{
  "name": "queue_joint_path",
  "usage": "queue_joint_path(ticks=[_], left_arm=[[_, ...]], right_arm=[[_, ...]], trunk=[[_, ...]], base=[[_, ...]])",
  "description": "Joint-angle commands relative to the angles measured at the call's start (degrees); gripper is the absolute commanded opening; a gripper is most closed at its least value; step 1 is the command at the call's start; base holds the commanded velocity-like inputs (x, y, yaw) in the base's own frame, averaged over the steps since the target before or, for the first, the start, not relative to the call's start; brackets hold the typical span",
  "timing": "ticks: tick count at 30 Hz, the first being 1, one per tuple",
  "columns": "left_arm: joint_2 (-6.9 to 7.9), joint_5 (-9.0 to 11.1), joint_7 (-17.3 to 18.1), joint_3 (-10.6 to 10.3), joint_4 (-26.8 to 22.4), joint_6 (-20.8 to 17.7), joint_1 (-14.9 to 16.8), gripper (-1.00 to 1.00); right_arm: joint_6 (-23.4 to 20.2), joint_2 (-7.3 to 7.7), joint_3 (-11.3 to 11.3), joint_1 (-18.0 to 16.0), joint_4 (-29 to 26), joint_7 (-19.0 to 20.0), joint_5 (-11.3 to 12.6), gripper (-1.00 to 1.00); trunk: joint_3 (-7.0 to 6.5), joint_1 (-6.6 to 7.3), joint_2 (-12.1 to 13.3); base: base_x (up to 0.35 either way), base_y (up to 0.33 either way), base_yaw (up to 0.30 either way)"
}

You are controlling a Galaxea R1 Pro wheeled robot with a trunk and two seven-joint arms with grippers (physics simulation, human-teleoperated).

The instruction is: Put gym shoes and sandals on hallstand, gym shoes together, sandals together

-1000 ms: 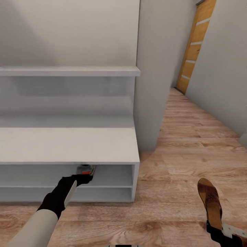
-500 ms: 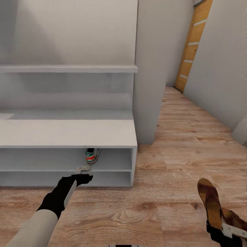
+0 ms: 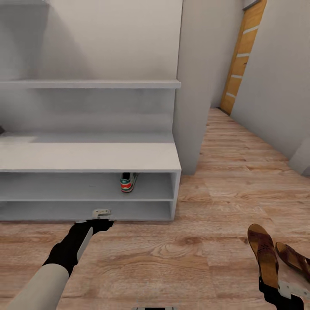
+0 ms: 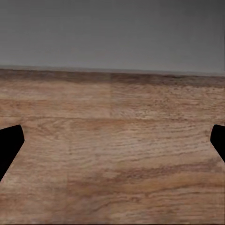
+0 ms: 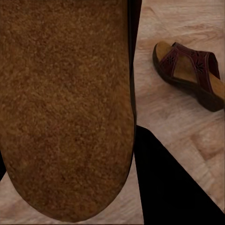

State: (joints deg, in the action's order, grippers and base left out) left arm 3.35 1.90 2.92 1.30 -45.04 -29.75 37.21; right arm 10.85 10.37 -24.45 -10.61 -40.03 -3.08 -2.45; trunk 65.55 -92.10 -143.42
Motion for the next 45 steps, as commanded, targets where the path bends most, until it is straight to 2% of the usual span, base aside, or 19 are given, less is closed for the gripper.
queue_joint_path(ticks=[1, 6, 8, 9, 10, 11, 14, 15, 19, 22, 23, 24, 26, 27, 31, 38, 41, 42, 45], left_arm=[[0.15, 0.22, 0.23, 0.23, -0.06, -0.05, -0.04, 1.00], [1.49, 0.60, 1.23, 1.65, -0.05, 6.92, -4.78, 1.00], [1.78, 0.73, 3.13, 2.04, -0.05, 12.06, -8.57, 1.00], [1.86, 0.73, 4.05, 2.11, -0.05, 13.44, -9.64, 1.00], [2.00, 0.73, 5.66, 2.21, -0.05, 15.70, -11.37, 1.00], [2.43, 0.77, 8.75, 2.30, -0.05, 19.00, -13.94, 1.00], [3.47, 0.98, 13.65, 2.43, 0.03, 23.62, -17.17, 1.00], [4.19, 1.42, 16.20, 2.76, 0.20, 26.07, -18.74, 1.00], [5.57, 3.34, 22.58, 4.78, 0.61, 31.96, -22.36, 1.00], [6.88, 5.03, 30.11, 8.79, 1.63, 37.04, -26.81, 1.00], [7.82, 5.46, 39.07, 15.62, 2.92, 40.77, -29.95, 1.00], [7.91, 5.37, 41.59, 17.90, 3.13, 41.34, -30.51, 1.00], [7.97, 5.25, 43.48, 20.04, 3.34, 41.69, -30.87, 1.00], [7.99, 5.09, 45.13, 22.59, 3.71, 42.00, -31.26, 1.00], [7.96, 4.88, 46.27, 24.72, 4.13, 42.21, -31.54, 1.00], [7.87, 4.68, 46.72, 25.49, 4.31, 42.30, -31.72, 1.00], [7.84, 4.63, 46.78, 25.55, 4.33, 42.31, -31.75, 1.00], [7.82, 4.62, 46.81, 25.58, 4.34, 42.27, -31.76, 1.00], [7.80, 4.61, 46.80, 25.53, 4.35, 42.25, -31.76, 1.00]], right_arm=[[0.13, 0.00, -0.04, -0.03, 0.01, -0.03, -0.06, -1.00], [0.18, -0.06, 0.05, -0.03, 0.35, 0.11, -0.10, -1.00], [0.20, -0.08, 0.10, -0.03, 1.21, 0.14, -0.10, -1.00], [0.21, -0.08, 0.10, -0.03, 1.50, 0.15, -0.10, -1.00], [0.21, -0.08, 0.12, -0.03, 1.98, 0.16, -0.10, -1.00], [0.22, -0.12, 0.15, -0.03, 2.60, 0.17, -0.07, -1.00], [0.27, -0.15, 0.17, -0.03, 3.09, 0.18, -0.04, -1.00], [0.28, -0.16, 0.18, -0.03, 3.21, 0.18, -0.03, -1.00], [0.30, -0.17, 0.18, -0.03, 3.39, 0.18, -0.02, -1.00], [0.31, -0.20, 0.19, -0.03, 3.45, 0.18, -0.02, -1.00], [0.31, -0.23, 0.19, -0.03, 3.49, 0.24, 0.00, -1.00], [0.31, -0.26, 0.19, -0.03, 3.51, 0.25, -0.01, -1.00], [0.31, -0.36, 0.19, -0.03, 3.55, 0.26, -0.01, -1.00], [0.31, -0.53, 0.19, -0.03, 3.77, 0.25, -0.01, -1.00], [0.43, -1.09, 0.24, -0.03, 4.42, 0.20, -0.01, -1.00], [1.23, -2.76, 0.91, -0.03, 4.59, 0.13, 0.04, -1.00], [1.38, -3.77, 1.19, -0.03, 4.55, 0.15, 0.06, -1.00], [1.49, -4.58, 1.33, -0.03, 4.54, 0.17, 0.07, -1.00], [1.63, -4.88, 1.35, -0.03, 4.53, 0.16, 0.06, -1.00]], trunk=[[0.04, 0.04, -0.02], [0.04, 0.04, -0.02], [0.04, 0.04, -0.02], [0.04, 0.04, -0.02], [0.04, 0.04, -0.02], [0.04, 0.04, -0.02], [0.04, 0.04, -0.02], [0.04, 0.04, -0.02], [0.04, 0.04, -0.02], [0.04, 0.04, -0.02], [0.04, 0.04, -0.02], [0.04, 0.04, -0.02], [0.04, 0.04, -0.02], [0.04, 0.04, -0.02], [0.04, 0.04, -0.02], [0.04, 0.04, -0.02], [0.04, 0.04, -0.02], [0.04, 0.04, -0.02], [0.04, 0.04, -0.02]], base=[[-0.277, 0.223, 0.000], [-0.260, 0.206, 0.000], [-0.123, 0.089, 0.000], [-0.077, 0.056, 0.000], [-0.049, 0.036, 0.000], [-0.025, 0.018, 0.000], [-0.014, 0.011, 0.000], [-0.007, 0.005, 0.000], [-0.004, 0.003, 0.000], [0.000, 0.000, 0.000], [0.000, 0.000, 0.000], [0.000, 0.000, 0.000], [0.000, 0.000, 0.000], [0.000, 0.000, 0.000], [0.000, 0.000, 0.000], [0.000, 0.000, 0.000], [0.000, 0.000, 0.000], [0.000, 0.000, 0.000], [0.000, 0.000, 0.000]])
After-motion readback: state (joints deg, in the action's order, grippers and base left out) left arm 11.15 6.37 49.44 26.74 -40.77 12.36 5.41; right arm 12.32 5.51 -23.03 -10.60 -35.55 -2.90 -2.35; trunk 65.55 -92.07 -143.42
